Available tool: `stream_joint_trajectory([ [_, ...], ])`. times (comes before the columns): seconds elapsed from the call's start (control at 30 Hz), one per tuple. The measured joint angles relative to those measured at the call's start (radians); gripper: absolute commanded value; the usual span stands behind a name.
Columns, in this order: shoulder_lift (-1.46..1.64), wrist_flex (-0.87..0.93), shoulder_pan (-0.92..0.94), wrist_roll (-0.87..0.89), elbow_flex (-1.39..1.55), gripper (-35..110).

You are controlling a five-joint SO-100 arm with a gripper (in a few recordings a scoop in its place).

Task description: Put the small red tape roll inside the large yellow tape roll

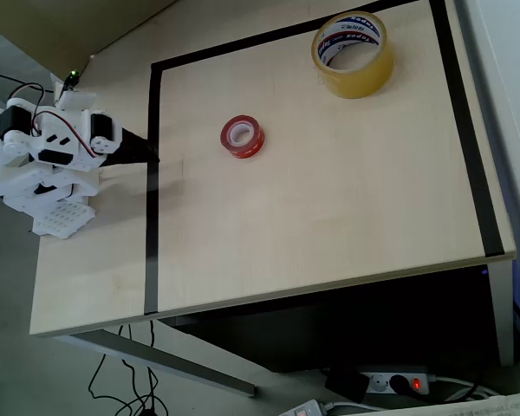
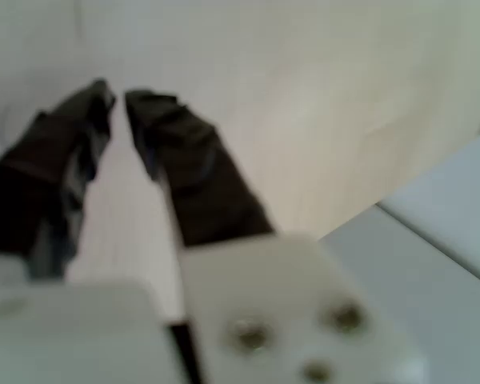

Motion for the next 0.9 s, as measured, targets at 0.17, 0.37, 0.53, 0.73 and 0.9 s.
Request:
stream_joint_trajectory([
  [0.17,-0.229,-0.018,0.032,-0.005,-0.184,4],
  [0.37,-0.661,-0.009,0.043,-0.005,-0.489,7],
  [0.53,-0.983,0.097,-0.029,-0.127,-0.695,20],
  [0.73,-1.117,0.146,-0.046,-0.267,-0.781,34],
  [0.9,-1.213,0.089,-0.032,-0.308,-0.785,36],
])
